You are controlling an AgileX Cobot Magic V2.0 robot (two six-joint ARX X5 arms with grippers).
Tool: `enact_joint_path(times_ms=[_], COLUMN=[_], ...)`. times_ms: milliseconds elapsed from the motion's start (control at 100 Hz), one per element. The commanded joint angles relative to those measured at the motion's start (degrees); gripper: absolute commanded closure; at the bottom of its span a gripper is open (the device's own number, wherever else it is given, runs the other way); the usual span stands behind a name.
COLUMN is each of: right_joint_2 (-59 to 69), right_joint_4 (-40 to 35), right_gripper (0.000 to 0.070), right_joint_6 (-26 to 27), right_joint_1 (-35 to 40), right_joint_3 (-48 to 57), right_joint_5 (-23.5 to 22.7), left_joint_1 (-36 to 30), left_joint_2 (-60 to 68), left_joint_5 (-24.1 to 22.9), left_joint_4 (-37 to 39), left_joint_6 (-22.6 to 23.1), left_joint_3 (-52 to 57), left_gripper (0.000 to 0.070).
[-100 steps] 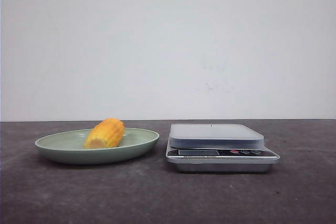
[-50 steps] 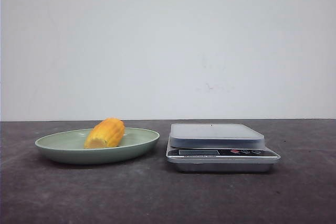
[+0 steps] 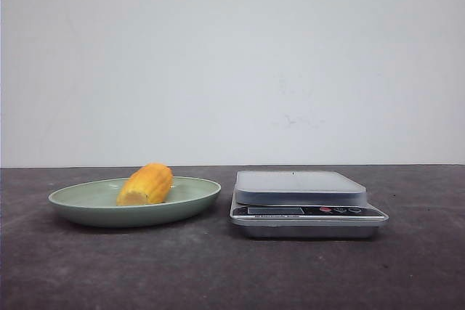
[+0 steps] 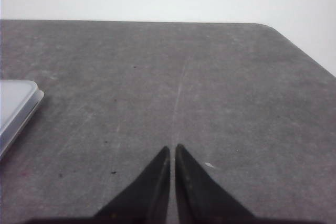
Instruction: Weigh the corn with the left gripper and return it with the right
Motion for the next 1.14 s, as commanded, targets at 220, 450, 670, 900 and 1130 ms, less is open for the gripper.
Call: enact_joint_path(times_ms=[220,450,670,900,1130], right_joint_2=[-0.07,-0.07,-0.07,-0.07,-0.07], right_joint_4=[1.01,0.98,1.01,1.01,1.01], right_gripper=[0.0688,0.0688,0.0688,0.0688,0.0688], right_joint_6=[0.39,0.39,0.39,0.39,0.39], right_joint_1=[-0.13,-0.13,-0.13,-0.13,-0.13], right_joint_3=[-0.33,-0.33,-0.33,-0.33,-0.33], right_joint_5=[0.22,0.22,0.24,0.24,0.22], left_joint_1=[0.04,0.04,0.04,0.04,0.04], left_joint_2=[-0.02,-0.02,-0.02,-0.02,-0.02], left_joint_5=[0.04,0.04,0.04,0.04,0.07], left_joint_4=[-0.22,-0.22,-0.22,-0.22,-0.22], left_joint_6=[0.55,0.55,0.55,0.55,0.55], left_joint_3=[-1.01,-1.01,-1.01,-1.01,-1.01], left_gripper=[0.0679,0.0679,0.0679,0.0679,0.0679])
